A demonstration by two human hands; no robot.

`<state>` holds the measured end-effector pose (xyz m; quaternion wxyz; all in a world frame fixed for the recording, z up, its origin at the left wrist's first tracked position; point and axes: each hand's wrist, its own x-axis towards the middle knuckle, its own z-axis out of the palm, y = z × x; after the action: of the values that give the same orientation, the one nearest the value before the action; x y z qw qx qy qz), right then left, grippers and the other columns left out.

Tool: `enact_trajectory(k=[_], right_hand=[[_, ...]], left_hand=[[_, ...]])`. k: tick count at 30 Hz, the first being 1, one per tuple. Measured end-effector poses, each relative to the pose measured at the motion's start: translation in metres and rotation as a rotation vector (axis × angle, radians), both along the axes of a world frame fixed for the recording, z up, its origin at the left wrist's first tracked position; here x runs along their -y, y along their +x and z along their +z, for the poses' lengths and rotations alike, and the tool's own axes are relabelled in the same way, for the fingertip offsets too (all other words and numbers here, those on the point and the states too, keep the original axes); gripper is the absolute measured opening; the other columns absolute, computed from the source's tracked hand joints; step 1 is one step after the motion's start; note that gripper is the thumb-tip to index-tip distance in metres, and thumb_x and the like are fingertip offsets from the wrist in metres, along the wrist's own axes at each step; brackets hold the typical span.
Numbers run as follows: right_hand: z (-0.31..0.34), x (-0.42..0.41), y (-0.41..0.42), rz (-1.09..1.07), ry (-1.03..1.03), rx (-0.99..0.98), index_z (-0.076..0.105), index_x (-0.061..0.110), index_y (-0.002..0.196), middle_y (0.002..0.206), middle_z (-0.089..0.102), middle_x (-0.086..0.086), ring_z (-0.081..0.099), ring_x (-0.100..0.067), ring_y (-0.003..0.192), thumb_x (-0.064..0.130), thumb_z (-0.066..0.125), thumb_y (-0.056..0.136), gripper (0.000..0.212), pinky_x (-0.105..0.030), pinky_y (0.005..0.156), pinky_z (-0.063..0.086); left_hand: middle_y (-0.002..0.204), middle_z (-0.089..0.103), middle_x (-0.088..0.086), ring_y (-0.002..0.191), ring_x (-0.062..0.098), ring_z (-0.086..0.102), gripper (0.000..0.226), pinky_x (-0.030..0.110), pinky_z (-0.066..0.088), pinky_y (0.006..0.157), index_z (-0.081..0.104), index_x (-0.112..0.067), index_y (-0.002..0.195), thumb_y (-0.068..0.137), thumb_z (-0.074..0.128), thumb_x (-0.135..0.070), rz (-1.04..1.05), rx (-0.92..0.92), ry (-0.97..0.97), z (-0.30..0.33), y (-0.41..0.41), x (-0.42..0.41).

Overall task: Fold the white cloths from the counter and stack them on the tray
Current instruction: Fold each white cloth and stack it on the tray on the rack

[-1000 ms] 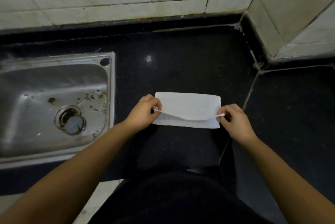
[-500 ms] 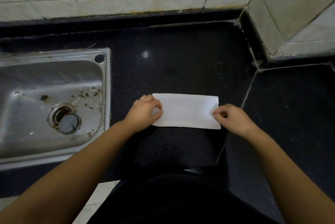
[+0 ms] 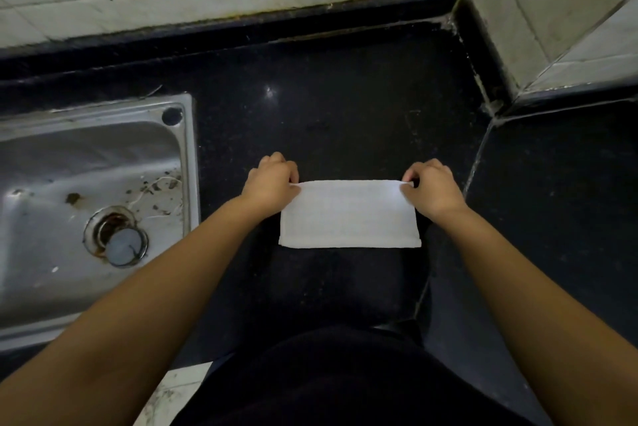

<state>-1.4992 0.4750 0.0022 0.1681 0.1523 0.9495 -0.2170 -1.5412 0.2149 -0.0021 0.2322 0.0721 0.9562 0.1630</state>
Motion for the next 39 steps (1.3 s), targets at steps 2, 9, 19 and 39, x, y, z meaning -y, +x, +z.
enact_trajectory(k=[2, 9, 19, 39], right_hand=[[0.006, -0.003, -0.003, -0.052, -0.106, 0.014, 0.061, 0.015, 0.089, 0.098, 0.057, -0.003, 0.056, -0.023, 0.099, 0.015, 0.057, 0.088, 0.004, -0.031, 0.078, 0.044], [0.036, 0.014, 0.003, -0.224, -0.570, -0.016, 0.061, 0.015, 0.091, 0.095, 0.064, -0.009, 0.063, -0.022, 0.090, 0.015, 0.063, 0.088, 0.004, -0.036, 0.081, 0.057], [0.045, 0.071, 0.043, -0.067, -0.665, -0.229, 0.065, 0.018, 0.095, 0.088, 0.065, 0.006, 0.061, -0.003, 0.081, 0.024, 0.063, 0.089, 0.009, -0.008, 0.065, 0.045], [0.087, 0.022, 0.051, 0.070, -0.652, -0.297, 0.059, 0.019, 0.084, 0.084, 0.059, 0.005, 0.054, -0.013, 0.078, 0.002, 0.050, 0.089, 0.020, -0.025, 0.071, 0.044]], left_hand=[[0.098, 0.056, 0.001, 0.092, 0.016, 0.053, 0.002, 0.028, 0.046, 0.074, 0.058, -0.019, 0.088, 0.090, 0.057, -0.020, 0.115, 0.087, 0.158, 0.003, 0.001, 0.005], [0.082, 0.061, 0.004, 0.074, 0.012, 0.060, 0.005, 0.021, 0.053, 0.060, 0.059, -0.012, 0.086, 0.089, 0.062, -0.013, 0.490, 0.322, 0.695, 0.041, 0.017, -0.018], [0.093, 0.067, 0.015, 0.081, 0.021, 0.068, 0.013, 0.030, 0.060, 0.074, 0.059, 0.000, 0.100, 0.095, 0.053, -0.011, 0.654, 0.434, 1.055, 0.060, 0.058, -0.056], [0.092, 0.064, -0.004, 0.087, 0.010, 0.060, 0.005, 0.029, 0.051, 0.081, 0.062, -0.014, 0.086, 0.087, 0.065, -0.017, -0.141, -0.012, 0.645, 0.072, 0.043, -0.022]])
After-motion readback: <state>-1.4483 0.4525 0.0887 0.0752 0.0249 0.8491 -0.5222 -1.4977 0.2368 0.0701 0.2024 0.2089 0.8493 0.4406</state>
